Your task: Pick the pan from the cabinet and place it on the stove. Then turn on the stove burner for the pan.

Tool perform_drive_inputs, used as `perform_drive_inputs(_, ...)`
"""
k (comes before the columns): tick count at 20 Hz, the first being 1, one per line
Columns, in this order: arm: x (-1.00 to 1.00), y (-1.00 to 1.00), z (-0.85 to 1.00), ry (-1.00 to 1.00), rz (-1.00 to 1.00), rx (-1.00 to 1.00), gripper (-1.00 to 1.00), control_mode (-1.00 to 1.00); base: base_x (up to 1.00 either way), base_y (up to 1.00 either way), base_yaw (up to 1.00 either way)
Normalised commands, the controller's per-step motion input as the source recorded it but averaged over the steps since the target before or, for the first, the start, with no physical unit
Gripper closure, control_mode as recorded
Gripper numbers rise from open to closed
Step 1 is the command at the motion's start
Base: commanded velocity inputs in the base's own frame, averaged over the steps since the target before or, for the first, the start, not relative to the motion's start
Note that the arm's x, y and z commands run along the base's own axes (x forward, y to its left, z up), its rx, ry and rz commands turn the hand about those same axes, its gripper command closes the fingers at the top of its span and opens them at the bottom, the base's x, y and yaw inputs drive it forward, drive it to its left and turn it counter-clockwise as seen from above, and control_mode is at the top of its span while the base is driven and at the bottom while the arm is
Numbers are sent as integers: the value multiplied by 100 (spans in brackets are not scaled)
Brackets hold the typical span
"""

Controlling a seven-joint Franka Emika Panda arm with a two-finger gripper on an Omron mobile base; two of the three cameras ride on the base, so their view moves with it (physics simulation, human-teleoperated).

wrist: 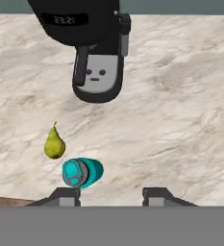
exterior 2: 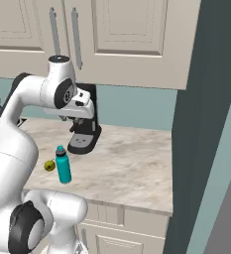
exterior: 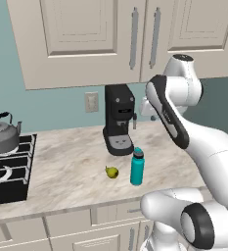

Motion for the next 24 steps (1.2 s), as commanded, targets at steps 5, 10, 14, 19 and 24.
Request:
perform_drive_inputs(5,-30,1,0,-19,0,0,-100,-100,0,0,0)
perform_drive_inputs(10,-54,-1,9,-42,2,0,-100,-100,0,0,0)
perform_drive_inputs(14,-52,-9,26,-44,0,0,-100,-100,0,0,0)
perform_drive_inputs(19,-15,-3,58,-38,1,0,-100,-100,0,0,0)
perform_drive_inputs(24,0,11,85,-30,0,0,-100,-100,0,0,0)
